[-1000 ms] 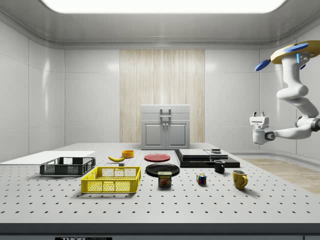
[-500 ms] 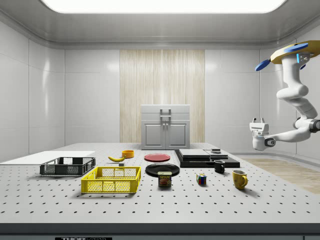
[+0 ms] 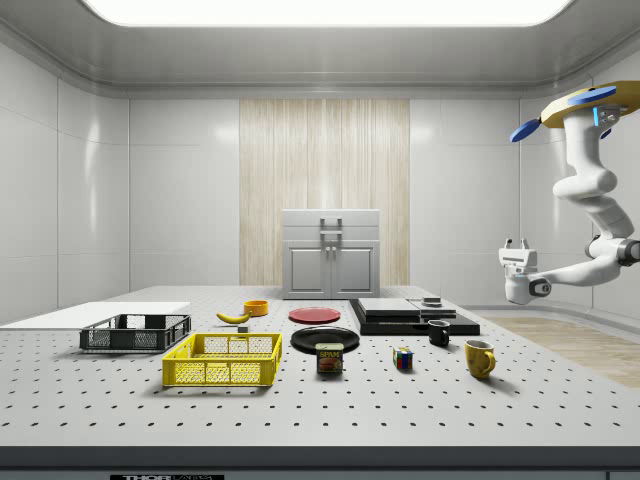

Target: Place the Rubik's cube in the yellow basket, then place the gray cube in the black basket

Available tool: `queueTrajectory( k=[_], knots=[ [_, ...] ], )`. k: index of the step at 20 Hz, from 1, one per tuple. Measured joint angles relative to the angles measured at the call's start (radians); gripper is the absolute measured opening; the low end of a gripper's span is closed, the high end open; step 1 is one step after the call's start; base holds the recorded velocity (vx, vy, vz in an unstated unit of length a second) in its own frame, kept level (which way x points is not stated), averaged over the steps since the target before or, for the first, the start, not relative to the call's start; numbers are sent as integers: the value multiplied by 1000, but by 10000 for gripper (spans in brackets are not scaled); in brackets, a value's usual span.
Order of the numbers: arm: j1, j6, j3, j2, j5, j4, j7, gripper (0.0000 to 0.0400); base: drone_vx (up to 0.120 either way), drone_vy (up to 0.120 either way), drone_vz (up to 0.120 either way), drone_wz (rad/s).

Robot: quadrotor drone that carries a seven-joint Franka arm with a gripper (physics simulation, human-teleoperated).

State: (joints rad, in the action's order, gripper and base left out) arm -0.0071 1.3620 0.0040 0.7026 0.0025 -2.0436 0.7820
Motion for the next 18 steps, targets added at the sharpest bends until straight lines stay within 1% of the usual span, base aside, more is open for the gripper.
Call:
queueTrajectory(
  k=[18],
  knots=[
    [-2,11,3,7,-2,-4,0,400,0,0,0,0]
  ],
)
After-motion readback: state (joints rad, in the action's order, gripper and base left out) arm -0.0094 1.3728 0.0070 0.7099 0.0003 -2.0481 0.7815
